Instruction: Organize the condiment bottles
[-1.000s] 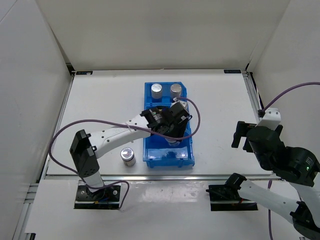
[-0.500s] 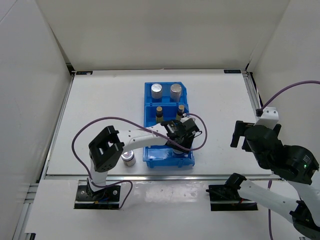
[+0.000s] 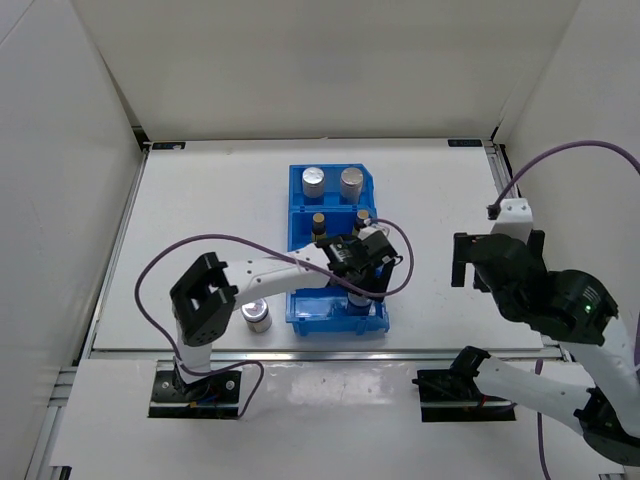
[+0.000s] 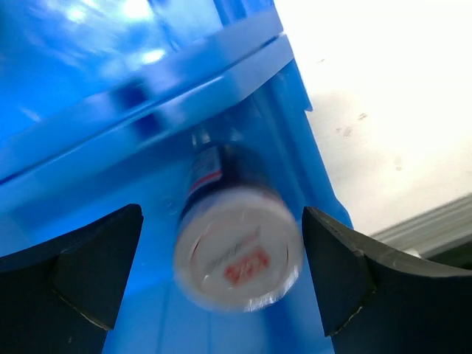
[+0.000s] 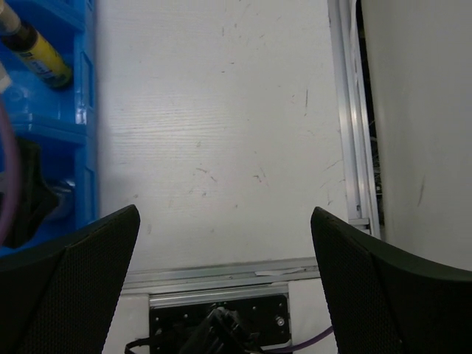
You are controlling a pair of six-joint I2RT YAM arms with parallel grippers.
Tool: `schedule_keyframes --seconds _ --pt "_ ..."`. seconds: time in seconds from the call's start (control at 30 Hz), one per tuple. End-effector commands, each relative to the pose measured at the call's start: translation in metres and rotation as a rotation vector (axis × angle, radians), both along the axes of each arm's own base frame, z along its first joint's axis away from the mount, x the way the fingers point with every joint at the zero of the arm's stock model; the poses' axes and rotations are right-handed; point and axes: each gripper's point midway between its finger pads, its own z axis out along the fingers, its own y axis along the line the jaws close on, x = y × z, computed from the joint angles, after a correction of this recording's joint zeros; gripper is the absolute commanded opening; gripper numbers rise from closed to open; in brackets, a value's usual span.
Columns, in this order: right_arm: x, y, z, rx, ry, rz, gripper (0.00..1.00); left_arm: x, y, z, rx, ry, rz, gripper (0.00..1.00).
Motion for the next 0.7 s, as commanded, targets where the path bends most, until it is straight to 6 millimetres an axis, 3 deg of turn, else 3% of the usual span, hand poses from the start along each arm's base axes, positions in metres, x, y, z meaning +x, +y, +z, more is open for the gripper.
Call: schedule_keyframes --seconds 0.0,0.03,0.07,0.13,0.17,0.2,0.23,0.27,0.3,0.33,0.37,0.4,0.43,0.47,0.67 --pt "0.009 -0.011 0.011 -0.088 -0.08 -0.031 1.0 0.019 0.012 0.105 -0.159 -0.19 0.049 1.0" --pt "0.01 -0.011 0.006 -0.09 -0.079 -0.031 1.0 0.02 0.021 0.122 -0.166 -0.229 0.042 1.0" --pt "0.009 -0.014 0.002 -0.109 -0.077 -0.039 1.0 0.018 0.034 0.154 -0.226 -0.279 0.062 1.0" --pt "0.009 -0.014 -0.007 -0.097 -0.079 -0.046 1.0 0.021 0.063 0.174 -0.228 -0.364 0.108 1.0" --pt "0.008 -0.012 -0.008 -0.097 -0.068 -0.03 1.0 0.015 0.084 0.203 -0.292 -0.413 0.135 1.0" --pt "0.009 -0.013 -0.008 -0.097 -0.068 -0.039 1.0 0.016 0.101 0.211 -0.297 -0.454 0.181 1.0" --pt "0.009 -0.013 -0.008 -0.098 -0.068 -0.039 1.0 0.013 0.118 0.198 -0.273 -0.46 0.207 1.0" --pt "0.009 -0.013 -0.008 -0.098 -0.068 -0.039 1.0 0.01 0.131 0.199 -0.292 -0.469 0.245 1.0" --pt "0.01 -0.013 -0.008 -0.109 -0.067 -0.045 1.0 0.004 0.154 0.213 -0.347 -0.505 0.291 1.0" --pt "0.011 -0.012 -0.012 -0.126 -0.054 -0.044 1.0 -0.002 0.171 0.186 -0.299 -0.478 0.309 1.0" --pt "0.013 -0.009 -0.012 -0.126 -0.054 -0.044 1.0 -0.003 0.192 0.19 -0.352 -0.473 0.389 1.0" --pt "0.013 -0.009 -0.012 -0.126 -0.054 -0.044 1.0 -0.005 0.202 0.18 -0.35 -0.445 0.418 1.0" --pt "0.014 -0.008 -0.013 -0.143 -0.047 -0.038 1.0 -0.01 0.219 0.156 -0.289 -0.404 0.448 1.0" --pt "0.014 -0.007 -0.014 -0.138 -0.042 -0.031 1.0 -0.01 0.23 0.147 -0.293 -0.362 0.513 1.0" --pt "0.012 -0.006 -0.011 -0.107 -0.066 -0.003 1.0 -0.023 0.246 0.079 -0.197 -0.144 0.573 1.0"
